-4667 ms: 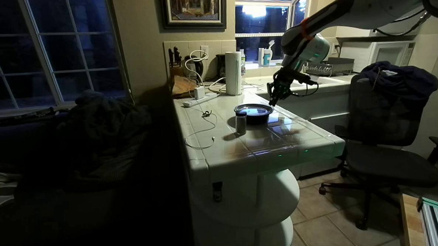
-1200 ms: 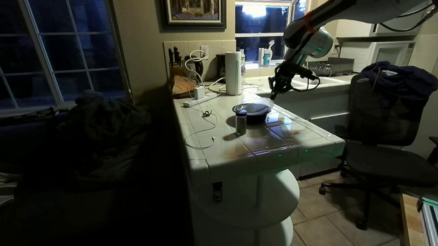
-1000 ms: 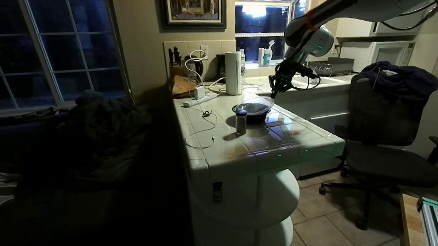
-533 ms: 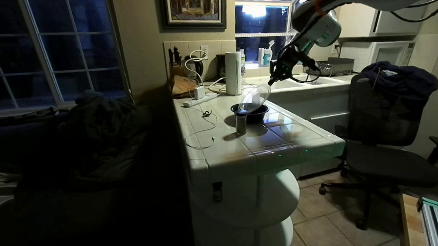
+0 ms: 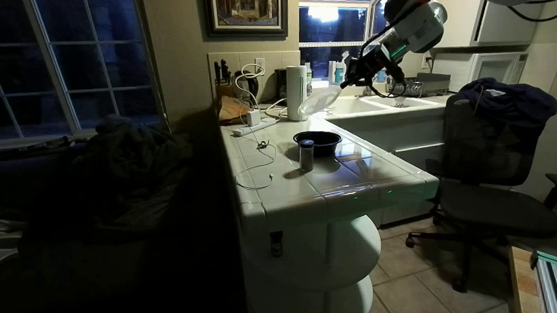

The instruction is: Remove the clear lid from the black lunchbox and put it on the counter

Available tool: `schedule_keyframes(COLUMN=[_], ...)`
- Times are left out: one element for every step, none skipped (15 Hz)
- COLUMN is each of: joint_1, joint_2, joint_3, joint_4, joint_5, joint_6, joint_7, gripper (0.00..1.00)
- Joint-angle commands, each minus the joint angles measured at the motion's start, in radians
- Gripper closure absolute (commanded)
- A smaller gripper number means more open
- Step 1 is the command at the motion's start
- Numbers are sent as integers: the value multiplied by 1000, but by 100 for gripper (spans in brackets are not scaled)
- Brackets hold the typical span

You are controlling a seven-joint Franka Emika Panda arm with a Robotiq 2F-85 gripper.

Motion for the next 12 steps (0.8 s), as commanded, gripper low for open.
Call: schedule_keyframes(joint_1=[22, 25, 28, 29, 29, 19, 20, 12, 18, 18, 18, 18], joint_2=[26, 42, 59, 81, 102, 122, 140, 148, 112, 126, 135, 140], joint_3=[-9, -8, -6, -6, -4, 10, 10, 17, 6, 7, 9, 9], joint_4=[-16, -11, -4, 8, 20, 30, 39, 44, 10, 16, 21, 25], joint_5=[120, 142, 161, 176, 192, 200, 196, 215, 178, 185, 188, 190], joint_6=[144, 177, 210, 229, 253, 269, 266, 243, 241, 241, 241, 241], joint_7=[-25, -22, -20, -10, -4, 2, 15, 1, -4, -4, -4, -4], gripper=[100, 100, 100, 100, 100, 100, 100, 100, 99, 99, 99, 99])
